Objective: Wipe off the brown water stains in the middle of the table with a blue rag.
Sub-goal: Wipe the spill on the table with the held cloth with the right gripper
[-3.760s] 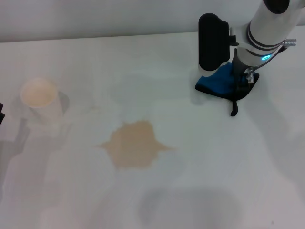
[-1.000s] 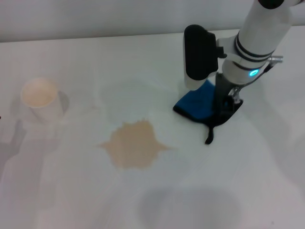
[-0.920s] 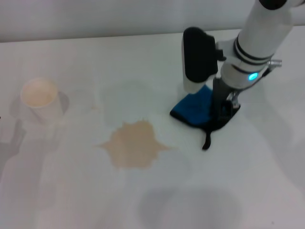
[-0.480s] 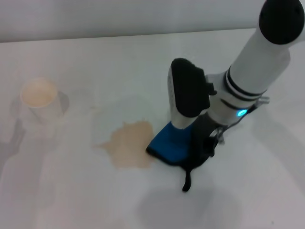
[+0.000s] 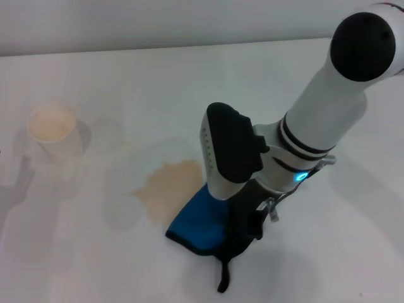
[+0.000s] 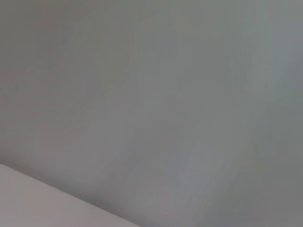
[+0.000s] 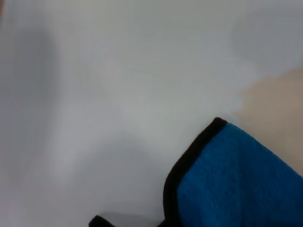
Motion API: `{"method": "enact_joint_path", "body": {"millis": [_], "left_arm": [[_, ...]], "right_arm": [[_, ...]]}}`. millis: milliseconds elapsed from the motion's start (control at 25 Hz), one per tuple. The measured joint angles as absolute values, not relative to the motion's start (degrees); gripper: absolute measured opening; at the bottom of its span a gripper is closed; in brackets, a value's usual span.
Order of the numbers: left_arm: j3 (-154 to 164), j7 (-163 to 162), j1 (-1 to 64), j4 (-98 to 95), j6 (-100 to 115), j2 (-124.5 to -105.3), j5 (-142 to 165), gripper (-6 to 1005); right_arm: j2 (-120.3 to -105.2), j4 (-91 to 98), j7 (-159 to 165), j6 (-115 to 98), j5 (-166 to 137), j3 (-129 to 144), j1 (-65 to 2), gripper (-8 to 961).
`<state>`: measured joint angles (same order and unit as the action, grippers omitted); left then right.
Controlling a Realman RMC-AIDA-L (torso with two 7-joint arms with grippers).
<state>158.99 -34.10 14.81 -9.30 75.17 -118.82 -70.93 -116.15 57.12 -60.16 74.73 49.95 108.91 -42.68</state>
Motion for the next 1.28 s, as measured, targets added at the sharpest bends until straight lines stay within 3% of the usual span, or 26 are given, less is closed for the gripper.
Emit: {"method": "enact_joint_path", "body": {"millis": [1280], "left_arm": [[158.99, -35.47, 15.12, -7.23, 75.25, -118.83, -70.93, 893]], "right_arm": [[-115.89, 49.90, -51.65, 52.96, 47.08, 107.65, -45.48, 35]]}}
